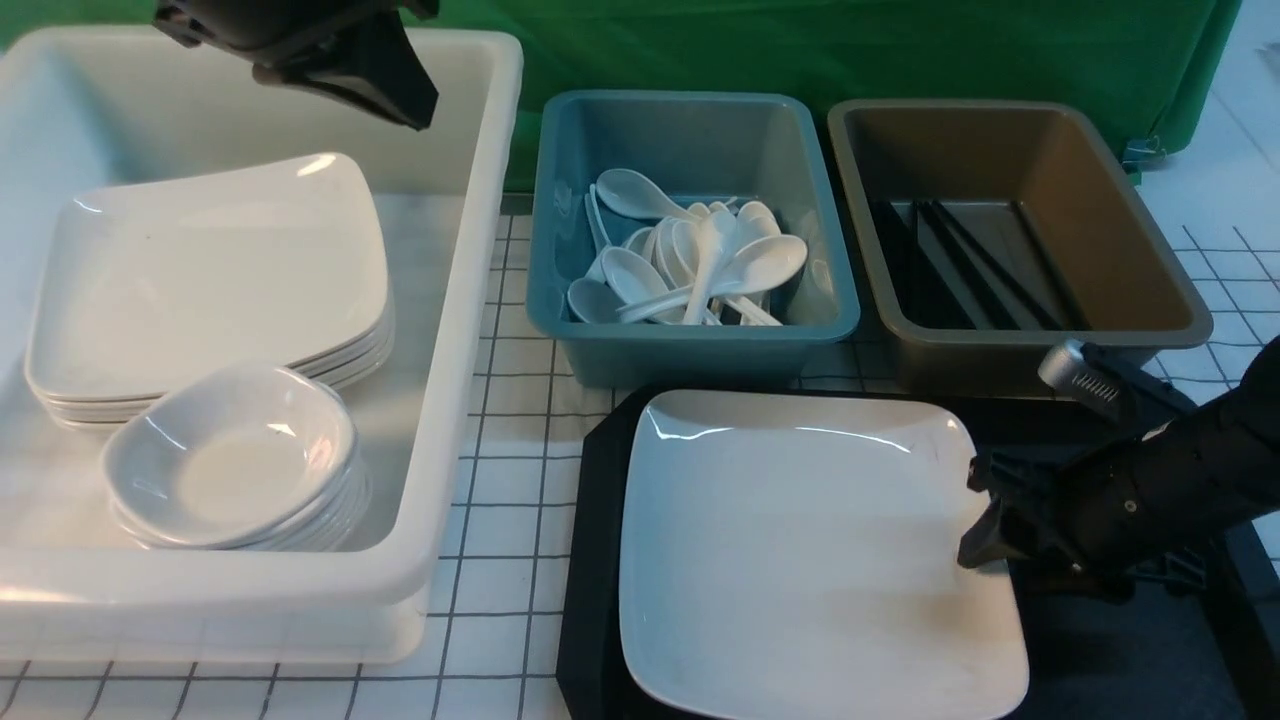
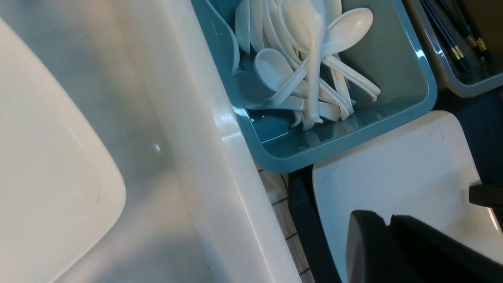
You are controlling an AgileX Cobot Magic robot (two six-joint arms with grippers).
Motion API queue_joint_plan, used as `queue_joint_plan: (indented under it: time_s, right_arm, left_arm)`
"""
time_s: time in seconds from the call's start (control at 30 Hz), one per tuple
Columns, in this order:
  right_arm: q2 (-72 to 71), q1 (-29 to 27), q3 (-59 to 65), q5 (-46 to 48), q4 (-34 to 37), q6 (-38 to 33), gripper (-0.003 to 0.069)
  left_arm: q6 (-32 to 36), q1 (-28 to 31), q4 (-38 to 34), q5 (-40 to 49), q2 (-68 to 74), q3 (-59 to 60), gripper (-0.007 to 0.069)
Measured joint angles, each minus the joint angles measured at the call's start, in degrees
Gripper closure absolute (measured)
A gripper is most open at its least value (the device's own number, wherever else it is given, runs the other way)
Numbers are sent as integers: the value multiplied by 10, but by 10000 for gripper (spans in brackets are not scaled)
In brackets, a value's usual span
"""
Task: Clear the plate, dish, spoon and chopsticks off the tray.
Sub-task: Use the right arm to grab a plate from the dinner plate
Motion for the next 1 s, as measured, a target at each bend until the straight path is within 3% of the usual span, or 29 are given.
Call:
queue_joint_plan:
  time_s: [0.1,0.23,0.47,0.7,1.0]
  right_arm:
    - [10,10,-3,-8,14,4,318]
    - [14,26,-4,-25,5,-3,475]
    - [10,36,-3,-27,17,-52,490]
    - [-59,29,8,93,7,-113,541]
    - [-222,-44,9,166,-10,-163,587]
  left_arm:
    - [0,0,1,2,4,0,533]
    - [0,0,1,3,5,0,531]
    - [0,0,12,5,5,0,522]
    - [-13,1,45,6,5,0,509]
    - [-15,1,56,6,5,0,498]
